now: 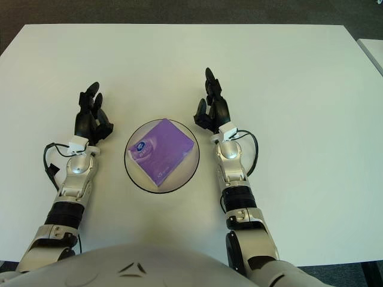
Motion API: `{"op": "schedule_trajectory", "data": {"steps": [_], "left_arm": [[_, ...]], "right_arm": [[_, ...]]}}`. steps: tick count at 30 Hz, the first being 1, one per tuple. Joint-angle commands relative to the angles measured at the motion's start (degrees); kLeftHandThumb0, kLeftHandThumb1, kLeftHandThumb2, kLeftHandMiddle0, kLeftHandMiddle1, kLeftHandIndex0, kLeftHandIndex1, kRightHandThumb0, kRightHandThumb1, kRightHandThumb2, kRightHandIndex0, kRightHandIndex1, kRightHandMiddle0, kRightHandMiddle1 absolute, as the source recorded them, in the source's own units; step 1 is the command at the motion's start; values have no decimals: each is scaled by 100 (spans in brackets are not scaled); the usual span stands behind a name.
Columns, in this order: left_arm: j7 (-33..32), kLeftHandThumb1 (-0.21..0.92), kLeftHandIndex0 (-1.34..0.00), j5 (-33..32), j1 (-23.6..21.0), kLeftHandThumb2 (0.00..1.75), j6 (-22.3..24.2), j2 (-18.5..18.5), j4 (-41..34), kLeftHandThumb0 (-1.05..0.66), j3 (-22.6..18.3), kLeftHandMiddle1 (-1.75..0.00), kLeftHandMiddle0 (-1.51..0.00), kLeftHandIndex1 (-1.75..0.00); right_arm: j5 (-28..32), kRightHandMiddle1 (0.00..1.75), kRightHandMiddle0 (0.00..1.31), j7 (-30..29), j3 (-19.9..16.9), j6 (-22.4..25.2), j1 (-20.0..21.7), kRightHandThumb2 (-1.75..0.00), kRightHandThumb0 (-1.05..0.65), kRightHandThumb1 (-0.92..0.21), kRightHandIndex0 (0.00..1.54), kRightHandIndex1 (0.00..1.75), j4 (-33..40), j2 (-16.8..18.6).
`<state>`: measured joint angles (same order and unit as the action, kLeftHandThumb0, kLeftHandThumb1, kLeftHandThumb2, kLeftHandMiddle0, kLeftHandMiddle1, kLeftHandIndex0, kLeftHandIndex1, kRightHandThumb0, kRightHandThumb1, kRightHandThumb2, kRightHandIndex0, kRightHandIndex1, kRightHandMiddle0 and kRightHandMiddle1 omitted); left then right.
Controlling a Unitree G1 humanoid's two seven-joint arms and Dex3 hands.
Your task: Put the tissue paper into the plate.
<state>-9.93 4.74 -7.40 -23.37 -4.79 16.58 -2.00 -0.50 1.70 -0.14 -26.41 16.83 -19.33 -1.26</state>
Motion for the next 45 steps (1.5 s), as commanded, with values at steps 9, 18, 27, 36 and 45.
{"op": "schedule_trajectory", "data": {"steps": [9, 18, 27, 36, 45], "left_arm": [[48, 92, 0, 64, 839, 99, 289, 157, 514, -77, 87, -1, -31, -56], [76, 92, 0, 50, 829, 98, 340, 165, 483, -78, 89, -1, -31, -57], [46, 92, 0, 95, 827, 99, 274, 154, 482, -79, 85, -1, -32, -56], [42, 92, 0, 111, 837, 99, 315, 161, 424, -79, 86, -1, -32, -56], [82, 92, 0, 70, 839, 98, 322, 162, 407, -80, 76, -1, -32, -56]], "right_arm": [[159, 1, 2, -94, -66, 238, -515, -111, -89, -92, 0, 0, 298, 196], [77, 3, 4, -287, -126, 344, -551, -112, -86, -92, 4, 2, 36, 229], [-79, 11, 3, -628, -156, 383, -706, -107, -80, -92, 10, 2, -76, 299], [-452, 33, 0, -1086, -79, 89, -996, -98, -70, -92, 17, 2, -82, 393], [-651, 42, 0, -1317, -32, 0, -1143, -90, -67, -92, 19, 2, -12, 426]]}}
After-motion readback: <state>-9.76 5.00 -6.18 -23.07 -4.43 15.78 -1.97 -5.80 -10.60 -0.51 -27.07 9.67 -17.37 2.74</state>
